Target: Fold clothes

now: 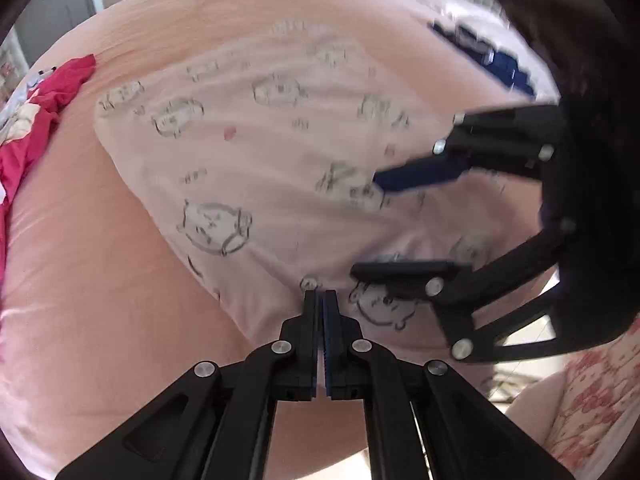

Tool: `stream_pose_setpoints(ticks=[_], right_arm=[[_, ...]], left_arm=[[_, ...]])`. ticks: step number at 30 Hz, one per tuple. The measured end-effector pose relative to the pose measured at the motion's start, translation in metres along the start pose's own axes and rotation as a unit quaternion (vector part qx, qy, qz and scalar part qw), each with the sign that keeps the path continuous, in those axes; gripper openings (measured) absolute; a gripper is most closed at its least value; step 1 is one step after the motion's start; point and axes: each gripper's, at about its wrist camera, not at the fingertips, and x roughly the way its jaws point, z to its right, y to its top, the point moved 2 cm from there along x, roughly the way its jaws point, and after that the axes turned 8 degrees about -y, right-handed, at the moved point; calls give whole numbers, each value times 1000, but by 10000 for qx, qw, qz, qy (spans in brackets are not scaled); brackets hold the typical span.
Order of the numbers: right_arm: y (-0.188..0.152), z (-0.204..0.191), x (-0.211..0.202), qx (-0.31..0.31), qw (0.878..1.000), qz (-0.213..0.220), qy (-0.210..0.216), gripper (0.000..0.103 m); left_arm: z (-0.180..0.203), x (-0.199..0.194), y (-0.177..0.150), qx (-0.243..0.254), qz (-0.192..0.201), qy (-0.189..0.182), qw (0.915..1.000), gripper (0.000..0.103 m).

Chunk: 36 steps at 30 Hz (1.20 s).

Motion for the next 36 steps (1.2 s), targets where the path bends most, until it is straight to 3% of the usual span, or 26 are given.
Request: stream_pose_setpoints(ticks=[2, 4, 5, 7, 8, 10, 12, 14, 15, 18, 19, 21, 23, 25, 26, 27, 29, 30, 32, 36], right_arm=[[-9, -4, 7, -212, 9996, -159, -66, 54], [-28, 18, -4, -77, 9995, -235, -178, 54], [-37, 29, -12, 74, 9997, -200, -149, 54], [-48, 48, -28, 463, 9987, -29, -193, 55], [-50, 53, -33, 601, 9980, 96, -194, 56], [-50, 56, -29, 735, 9971, 141, -120, 56], [-55, 51, -15, 638, 9978, -170, -21, 56], [-65, 45, -12, 190, 9990, -248, -319, 56], [-73, 52, -17, 139, 9982, -287, -504, 54], [-96, 78, -33, 245, 9941, -404, -979, 75], [-96, 83, -38, 327, 9939, -362, -990, 75], [-93, 89, -48, 455, 9950, -147, -880, 75], [-75, 83, -46, 630, 9970, 96, -430, 75], [-64, 71, -33, 605, 9981, 53, -37, 75], [-65, 65, -24, 436, 9989, -126, -153, 75], [-73, 59, -18, 210, 9984, -338, -409, 75], [-98, 72, -26, 227, 9979, -362, -479, 75], [-111, 87, -35, 580, 9973, -350, -287, 75], [-134, 116, -55, 1279, 9914, -237, 110, 75], [-123, 154, -70, 1638, 9858, 283, -225, 77]], left_arm=[[-13, -6, -13, -355, 58, -204, 9991, 3], [-25, -9, -27, -381, -213, 270, 9987, 3], [-28, -15, -29, -502, -150, 120, 9986, 3], [-22, -28, -20, -612, 366, -514, 9961, 3], [-12, -31, -11, -480, 617, -755, 9941, 3], [11, -16, 5, -150, 732, -1114, 9910, 3], [21, 14, 5, -34, 255, -1041, 9942, 3], [31, 43, 4, 80, -229, -961, 9951, 3], [27, 40, 0, -17, -112, -1074, 9942, 3], [17, 30, -16, -251, -330, -971, 9944, 3], [21, 27, -14, -178, -381, -830, 9957, 3], [37, 21, 1, 149, -90, -709, 9973, 3], [52, 28, 17, 352, 168, -829, 9958, 3], [65, 43, 27, 504, 256, -878, 9945, 4], [64, 63, 26, 469, -165, -718, 9962, 4], [61, 68, 18, 445, -321, -700, 9960, 3], [50, 65, 2, 142, -558, -803, 9951, 3], [43, 58, -6, -144, -643, -923, 9936, 3], [38, 38, -9, -193, -371, -857, 9954, 3], [43, 44, 35, 206, 309, -643, 9972, 4]])
